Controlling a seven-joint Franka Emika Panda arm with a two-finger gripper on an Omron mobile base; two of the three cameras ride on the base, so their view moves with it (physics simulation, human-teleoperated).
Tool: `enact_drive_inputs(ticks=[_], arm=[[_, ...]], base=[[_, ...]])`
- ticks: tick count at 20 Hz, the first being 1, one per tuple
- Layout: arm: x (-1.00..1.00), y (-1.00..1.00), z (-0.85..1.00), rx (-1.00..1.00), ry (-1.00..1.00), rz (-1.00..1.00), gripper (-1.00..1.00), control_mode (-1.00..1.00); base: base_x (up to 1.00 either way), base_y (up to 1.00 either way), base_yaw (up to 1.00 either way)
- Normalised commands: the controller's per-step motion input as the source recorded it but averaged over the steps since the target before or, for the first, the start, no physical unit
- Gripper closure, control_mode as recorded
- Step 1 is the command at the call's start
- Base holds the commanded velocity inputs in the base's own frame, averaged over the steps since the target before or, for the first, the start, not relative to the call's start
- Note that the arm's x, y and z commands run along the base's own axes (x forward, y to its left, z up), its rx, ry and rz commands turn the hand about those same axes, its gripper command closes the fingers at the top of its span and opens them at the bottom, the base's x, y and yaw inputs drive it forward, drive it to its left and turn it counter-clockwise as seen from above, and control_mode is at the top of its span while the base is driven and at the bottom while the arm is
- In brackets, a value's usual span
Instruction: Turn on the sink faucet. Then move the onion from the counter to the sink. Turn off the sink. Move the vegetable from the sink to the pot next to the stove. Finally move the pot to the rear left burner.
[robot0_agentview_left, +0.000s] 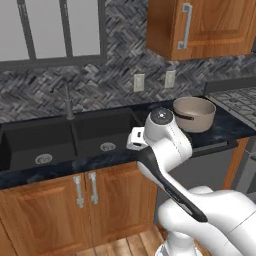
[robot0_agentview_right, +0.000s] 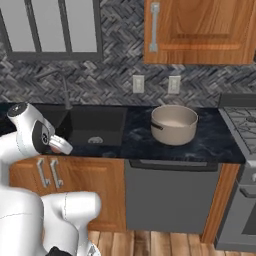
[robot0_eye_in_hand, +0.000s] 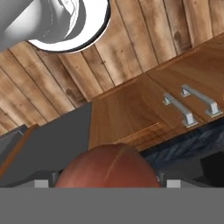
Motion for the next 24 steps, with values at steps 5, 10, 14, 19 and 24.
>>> enact_drive_inputs(ticks=[5, 10, 14, 19, 24], arm=[[0.0, 0.0, 0.0, 0.0, 0.0, 0.0, 1.0, 1.0], [0.0, 0.0, 0.0, 0.0, 0.0, 0.0, 1.0, 1.0], [0.0, 0.0, 0.0, 0.0, 0.0, 0.0, 1.0, 1.0], [0.0, 0.0, 0.0, 0.0, 0.0, 0.0, 1.0, 1.0], [0.0, 0.0, 0.0, 0.0, 0.0, 0.0, 1.0, 1.0]], base=[[-0.01, -0.73, -0.1], [0.0, -0.75, -0.06], [0.0, -0.78, -0.02], [0.0, -0.79, 0.0], [0.0, -0.79, 0.0]])
